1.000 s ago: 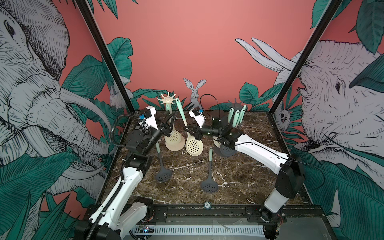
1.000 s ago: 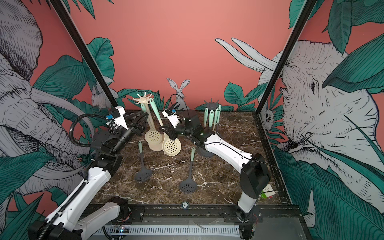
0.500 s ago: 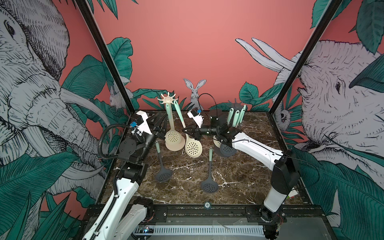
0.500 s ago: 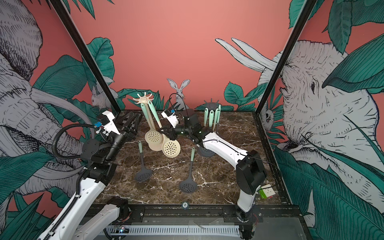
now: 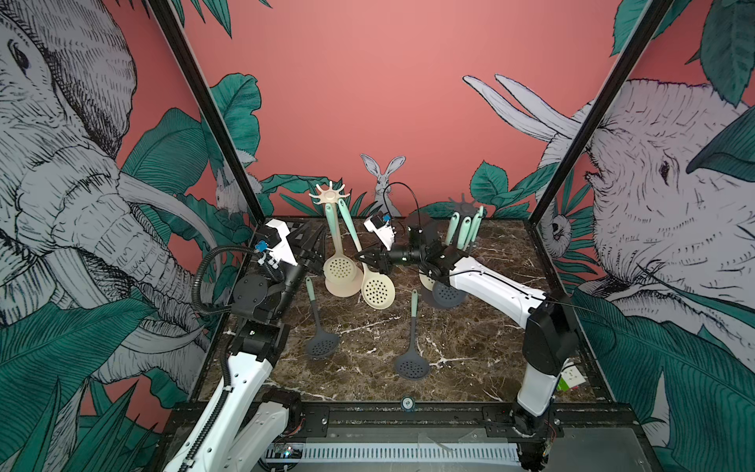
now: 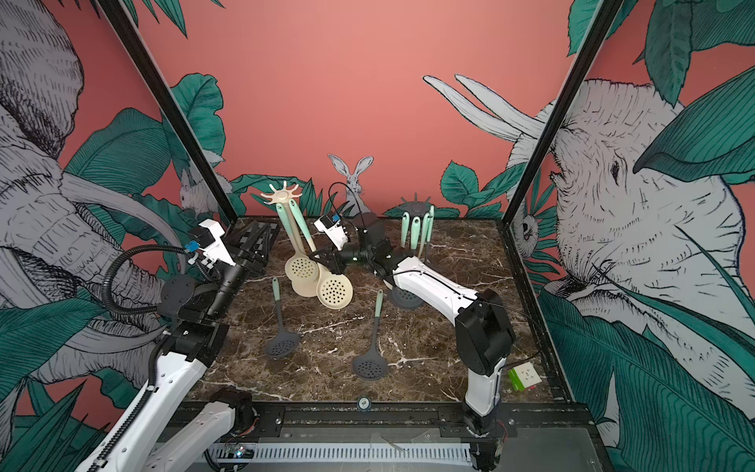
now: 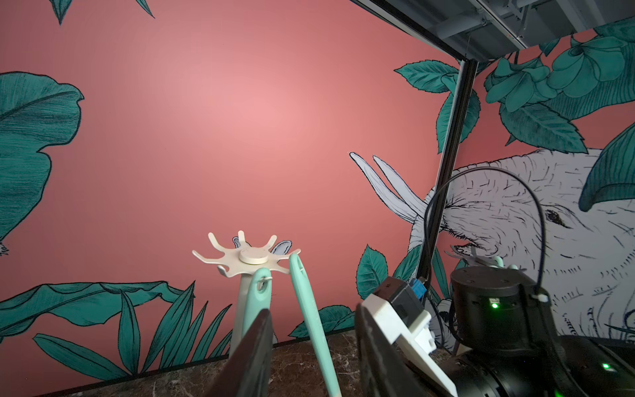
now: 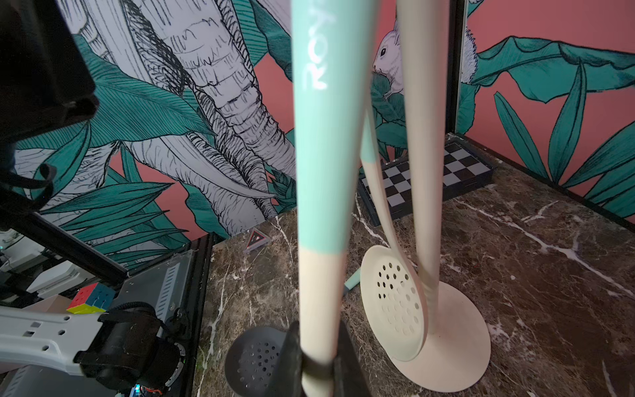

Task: Hang the skimmer on the kitchen utensil rack
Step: Hang the skimmer on the rack.

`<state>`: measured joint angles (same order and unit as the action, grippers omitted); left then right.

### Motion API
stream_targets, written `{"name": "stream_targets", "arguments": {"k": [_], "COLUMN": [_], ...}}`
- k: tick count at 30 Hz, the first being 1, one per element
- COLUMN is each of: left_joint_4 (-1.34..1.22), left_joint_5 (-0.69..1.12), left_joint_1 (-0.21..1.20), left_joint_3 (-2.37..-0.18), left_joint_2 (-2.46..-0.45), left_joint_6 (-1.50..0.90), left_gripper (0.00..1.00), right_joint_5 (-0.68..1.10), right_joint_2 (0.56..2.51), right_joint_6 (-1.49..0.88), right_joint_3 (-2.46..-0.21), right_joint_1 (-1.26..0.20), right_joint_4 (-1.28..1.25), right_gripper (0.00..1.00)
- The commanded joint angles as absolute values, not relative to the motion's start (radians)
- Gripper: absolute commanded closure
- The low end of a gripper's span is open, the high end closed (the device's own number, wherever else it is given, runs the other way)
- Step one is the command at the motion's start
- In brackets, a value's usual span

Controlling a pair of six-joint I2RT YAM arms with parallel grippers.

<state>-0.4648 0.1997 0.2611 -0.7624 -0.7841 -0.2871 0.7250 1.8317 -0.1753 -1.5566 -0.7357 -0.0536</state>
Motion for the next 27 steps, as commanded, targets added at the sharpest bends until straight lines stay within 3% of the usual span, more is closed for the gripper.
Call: {"name": "stream_targets", "arguments": {"k": [1, 10, 19, 22, 27], "left_joint_4": [-0.473, -0.474, -0.486, -0.466, -0.419], "left_joint_5": [0.202, 0.201, 0.194, 0.175, 0.141], "left_joint_1": [0.256, 0.255, 0.253, 0.253, 0.250], "left_joint_3": [-0.750, -0.744, -0.734, -0.744, -0.754], "left_joint_2": [-0.768, -0.767, -0.779, -0.786, -0.801], "left_joint_6": [-0.276, -0.275, -0.281, -0.284, -0.278], "left_gripper": [0.58, 0.58, 0.58, 0.58, 0.58], "right_joint_5": [0.768, 0.774, 0.689, 0.653, 0.584], "right_joint_2": [1.845, 1.874, 1.863, 1.843, 1.783], "right_joint_6": [-0.165, -0.148, -0.142, -0.131, -0.108], "right_joint_3": [-1.595, -1.621, -1.593, -1.560, -1.440], "right_joint_1": [-0.735, -0.734, -0.732, -0.732, -0.733], "right_joint_4": [-0.059, -0.017, 0.024, 0.032, 0.004], "right_gripper": [1.00, 1.00, 0.64, 0.57, 0.56]}}
